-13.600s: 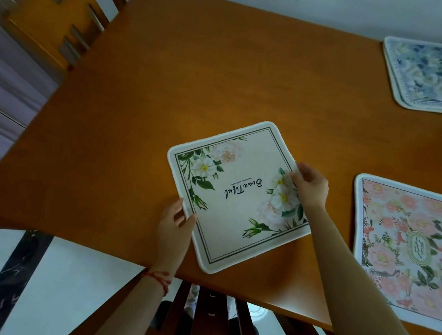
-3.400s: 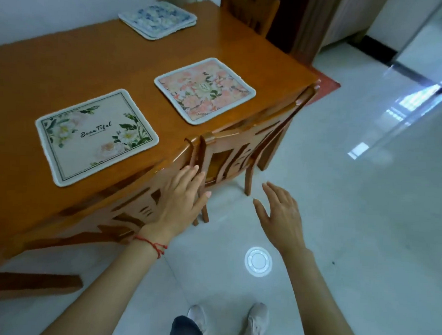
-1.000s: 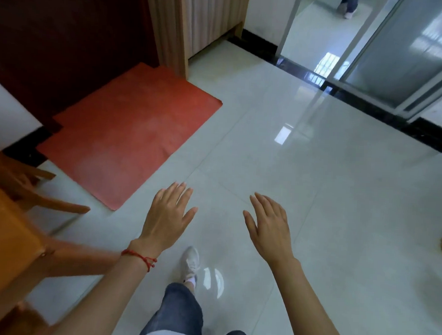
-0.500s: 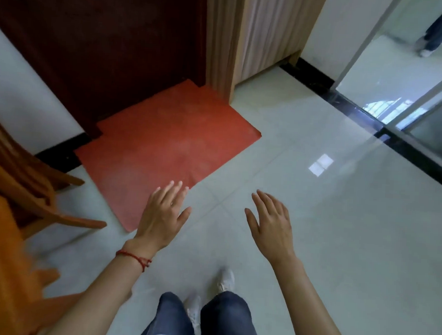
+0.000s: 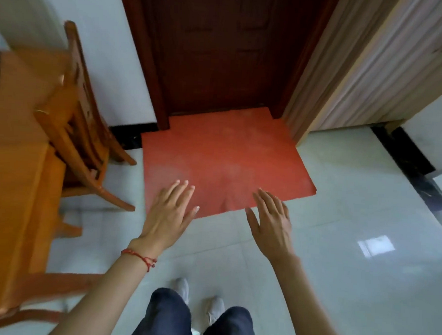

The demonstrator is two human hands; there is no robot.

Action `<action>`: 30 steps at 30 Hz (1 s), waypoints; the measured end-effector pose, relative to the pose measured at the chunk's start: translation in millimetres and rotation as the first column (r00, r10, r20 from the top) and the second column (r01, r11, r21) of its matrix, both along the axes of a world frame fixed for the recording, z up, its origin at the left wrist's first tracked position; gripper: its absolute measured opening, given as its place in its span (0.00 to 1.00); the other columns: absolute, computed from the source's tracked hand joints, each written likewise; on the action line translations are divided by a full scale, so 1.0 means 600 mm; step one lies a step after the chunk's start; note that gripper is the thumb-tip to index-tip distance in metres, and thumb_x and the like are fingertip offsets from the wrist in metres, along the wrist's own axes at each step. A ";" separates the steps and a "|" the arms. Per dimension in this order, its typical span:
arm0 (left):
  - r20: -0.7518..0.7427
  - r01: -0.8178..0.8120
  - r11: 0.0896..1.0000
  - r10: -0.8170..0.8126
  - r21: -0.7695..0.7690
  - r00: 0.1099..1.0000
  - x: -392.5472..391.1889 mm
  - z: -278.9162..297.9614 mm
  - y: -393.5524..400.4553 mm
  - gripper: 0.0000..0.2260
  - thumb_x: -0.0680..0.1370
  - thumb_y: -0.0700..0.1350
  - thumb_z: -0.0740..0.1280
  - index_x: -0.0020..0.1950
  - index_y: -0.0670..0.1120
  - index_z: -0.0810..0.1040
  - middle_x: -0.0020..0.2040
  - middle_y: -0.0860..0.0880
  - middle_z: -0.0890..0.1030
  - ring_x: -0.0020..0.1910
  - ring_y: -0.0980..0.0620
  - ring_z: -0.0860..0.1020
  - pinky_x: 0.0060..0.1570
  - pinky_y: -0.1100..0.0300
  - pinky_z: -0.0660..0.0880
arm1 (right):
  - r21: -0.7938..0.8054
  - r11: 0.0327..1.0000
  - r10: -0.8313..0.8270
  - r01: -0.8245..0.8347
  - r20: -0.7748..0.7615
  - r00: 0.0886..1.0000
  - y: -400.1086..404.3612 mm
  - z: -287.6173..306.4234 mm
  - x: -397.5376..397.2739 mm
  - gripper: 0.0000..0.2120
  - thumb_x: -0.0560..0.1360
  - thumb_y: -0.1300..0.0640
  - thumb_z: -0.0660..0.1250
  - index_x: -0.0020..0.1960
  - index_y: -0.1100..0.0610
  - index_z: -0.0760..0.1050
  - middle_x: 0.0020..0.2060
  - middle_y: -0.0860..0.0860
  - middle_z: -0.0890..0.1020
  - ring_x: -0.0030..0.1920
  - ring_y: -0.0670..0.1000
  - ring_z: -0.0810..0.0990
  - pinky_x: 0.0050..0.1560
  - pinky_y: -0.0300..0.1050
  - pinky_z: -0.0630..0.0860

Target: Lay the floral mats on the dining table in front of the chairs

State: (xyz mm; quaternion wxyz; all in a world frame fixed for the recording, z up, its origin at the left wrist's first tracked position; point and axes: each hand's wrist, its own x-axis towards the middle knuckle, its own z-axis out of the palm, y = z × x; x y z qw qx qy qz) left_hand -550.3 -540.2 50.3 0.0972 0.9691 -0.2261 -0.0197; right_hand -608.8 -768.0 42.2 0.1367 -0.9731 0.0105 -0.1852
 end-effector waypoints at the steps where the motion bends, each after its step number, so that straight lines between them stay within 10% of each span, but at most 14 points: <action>1: -0.001 -0.022 1.000 0.022 0.004 1.000 0.010 0.000 0.005 0.29 0.80 0.57 0.44 0.63 0.39 0.74 0.62 0.40 0.76 0.62 0.40 0.74 0.62 0.50 0.63 | -0.003 1.000 0.028 -0.028 0.012 1.000 0.004 0.001 0.020 0.21 0.79 0.49 0.53 0.57 0.63 0.76 0.56 0.58 0.80 0.58 0.55 0.73 0.59 0.48 0.66; 30: 0.035 -0.346 0.936 0.344 0.066 0.938 0.499 0.027 0.193 0.31 0.80 0.57 0.41 0.62 0.39 0.75 0.61 0.41 0.78 0.63 0.41 0.74 0.60 0.42 0.70 | -0.047 0.937 0.348 -0.347 0.007 0.938 0.196 0.017 0.652 0.20 0.76 0.49 0.57 0.58 0.62 0.77 0.57 0.57 0.80 0.56 0.57 0.79 0.56 0.53 0.74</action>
